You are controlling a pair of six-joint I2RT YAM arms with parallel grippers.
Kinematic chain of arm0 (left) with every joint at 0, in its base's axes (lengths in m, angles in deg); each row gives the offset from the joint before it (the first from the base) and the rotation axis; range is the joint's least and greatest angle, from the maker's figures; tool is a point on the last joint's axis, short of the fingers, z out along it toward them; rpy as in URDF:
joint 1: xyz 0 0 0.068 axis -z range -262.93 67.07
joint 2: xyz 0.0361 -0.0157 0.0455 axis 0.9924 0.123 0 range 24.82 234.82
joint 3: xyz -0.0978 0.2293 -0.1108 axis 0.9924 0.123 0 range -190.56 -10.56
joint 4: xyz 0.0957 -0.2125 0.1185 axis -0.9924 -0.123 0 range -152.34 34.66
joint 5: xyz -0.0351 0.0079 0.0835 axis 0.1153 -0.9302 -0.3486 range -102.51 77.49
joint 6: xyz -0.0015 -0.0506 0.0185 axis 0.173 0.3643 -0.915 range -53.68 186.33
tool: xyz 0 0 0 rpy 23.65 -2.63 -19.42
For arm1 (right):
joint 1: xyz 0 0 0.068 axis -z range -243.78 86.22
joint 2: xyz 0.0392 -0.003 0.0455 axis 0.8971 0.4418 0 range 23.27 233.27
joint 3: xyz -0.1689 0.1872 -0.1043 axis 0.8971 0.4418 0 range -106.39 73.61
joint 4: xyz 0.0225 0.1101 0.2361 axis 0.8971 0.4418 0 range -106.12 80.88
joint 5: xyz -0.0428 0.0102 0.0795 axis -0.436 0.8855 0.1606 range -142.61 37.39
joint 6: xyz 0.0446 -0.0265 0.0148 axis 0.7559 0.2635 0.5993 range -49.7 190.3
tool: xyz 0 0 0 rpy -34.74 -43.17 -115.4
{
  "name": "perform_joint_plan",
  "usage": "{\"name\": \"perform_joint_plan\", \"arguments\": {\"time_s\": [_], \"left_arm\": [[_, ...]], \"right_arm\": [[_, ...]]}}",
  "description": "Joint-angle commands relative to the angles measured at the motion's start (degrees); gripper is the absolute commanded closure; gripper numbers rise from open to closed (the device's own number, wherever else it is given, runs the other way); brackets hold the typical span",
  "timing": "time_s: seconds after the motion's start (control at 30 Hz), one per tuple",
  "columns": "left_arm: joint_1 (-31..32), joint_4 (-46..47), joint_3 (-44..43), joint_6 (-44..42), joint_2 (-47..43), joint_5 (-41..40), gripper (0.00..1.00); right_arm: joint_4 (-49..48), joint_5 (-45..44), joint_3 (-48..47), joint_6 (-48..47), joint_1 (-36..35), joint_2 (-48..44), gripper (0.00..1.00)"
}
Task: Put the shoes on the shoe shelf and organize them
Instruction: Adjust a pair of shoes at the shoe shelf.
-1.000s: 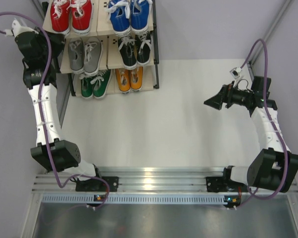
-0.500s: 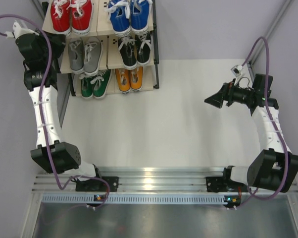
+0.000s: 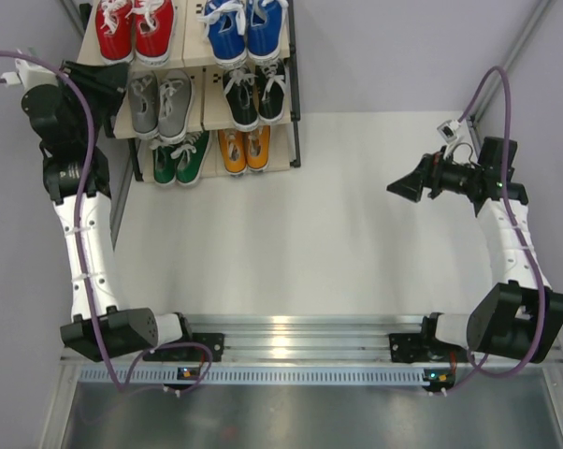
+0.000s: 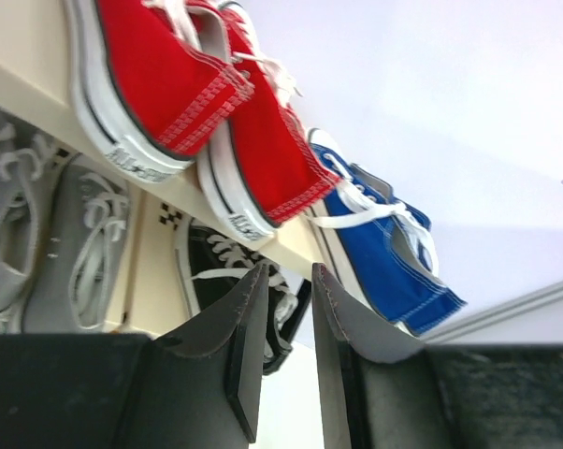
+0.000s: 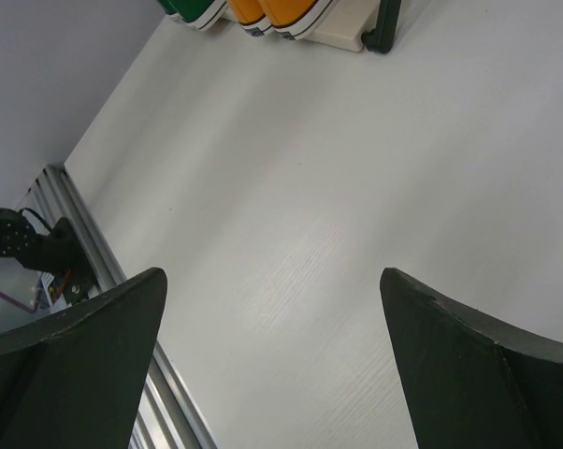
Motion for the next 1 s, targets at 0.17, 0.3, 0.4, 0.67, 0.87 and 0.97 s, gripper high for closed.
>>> {"name": "perform_joint_plan", "arguments": {"time_s": [0.17,0.3,0.4,0.67,0.87,0.97], "left_arm": [[8.6,5.5,-6.9,4.0,5.9,-4.4,0.69],[9.7,5.7,-9.3,4.9,8.4,-9.6,0.69],[9.7,5.7,-9.1,5.3,9.0,-12.8,0.69],[9.7,5.2,-7.5,5.4,8.5,-14.1,0.68],[9.6,4.2,-8.6,5.0,9.0,-14.5,0.64],[9.6,3.7,-8.6,5.5,9.3,-14.5,0.62]], "right_arm": [[0.5,0.7,-4.1,-1.7,0.2,-1.1,0.03],[1.8,0.5,-3.2,-2.4,0.2,-2.1,0.03],[1.6,0.2,-2.4,-2.4,0.2,-3.0,0.03],[0.0,0.0,-2.3,-0.8,0.2,-2.9,0.03],[-0.2,0.0,-3.2,-0.7,0.2,-2.4,0.03],[-0.3,0.2,-2.9,-0.7,0.2,-2.6,0.03]]}}
